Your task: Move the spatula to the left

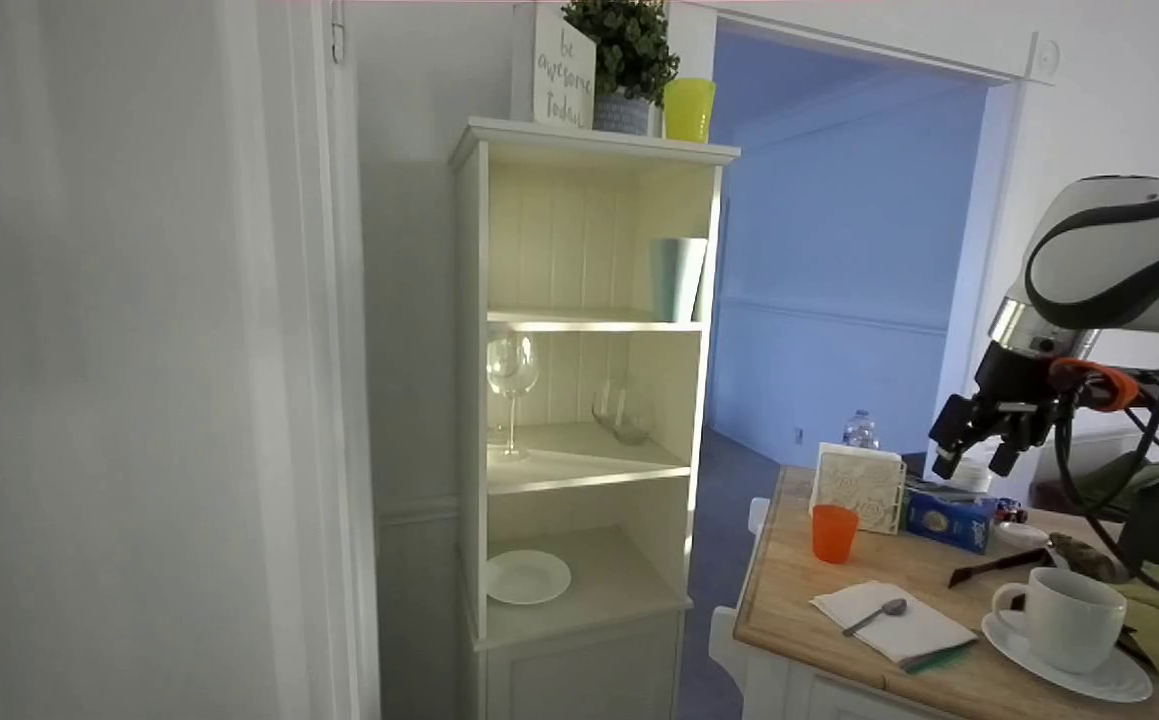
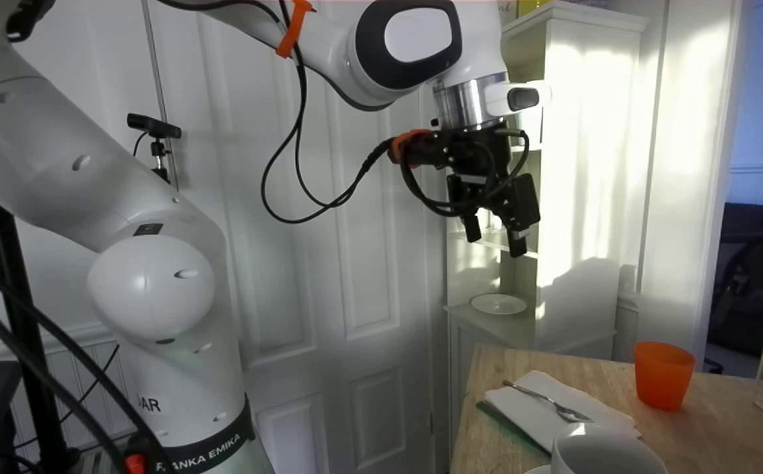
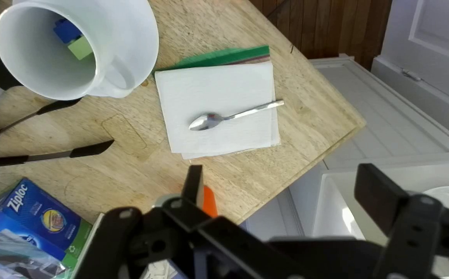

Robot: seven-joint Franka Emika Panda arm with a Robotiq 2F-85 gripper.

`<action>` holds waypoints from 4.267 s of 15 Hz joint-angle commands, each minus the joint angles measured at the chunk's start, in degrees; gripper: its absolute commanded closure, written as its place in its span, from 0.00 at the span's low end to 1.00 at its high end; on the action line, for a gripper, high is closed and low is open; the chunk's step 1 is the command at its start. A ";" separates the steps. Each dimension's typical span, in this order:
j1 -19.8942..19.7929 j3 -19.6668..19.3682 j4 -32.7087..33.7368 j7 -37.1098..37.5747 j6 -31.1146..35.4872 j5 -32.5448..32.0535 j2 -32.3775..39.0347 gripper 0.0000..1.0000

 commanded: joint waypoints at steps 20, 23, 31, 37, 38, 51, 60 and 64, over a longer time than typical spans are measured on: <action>-14.12 -9.76 17.62 19.42 27.16 5.59 36.01 0.00; -14.09 -11.83 21.12 17.39 29.50 9.47 42.86 0.00; -16.06 -11.71 25.35 8.75 30.24 18.87 49.95 0.00; -16.53 -11.18 27.33 8.03 29.16 19.58 51.71 0.00; -17.00 -10.99 28.72 7.22 26.49 19.80 52.70 0.00; -27.52 -5.32 45.64 -2.41 15.65 23.66 68.22 0.00; -32.04 -1.35 52.71 -1.70 12.77 23.12 73.71 0.17; -32.75 -0.79 54.81 -1.35 12.63 22.53 75.67 0.32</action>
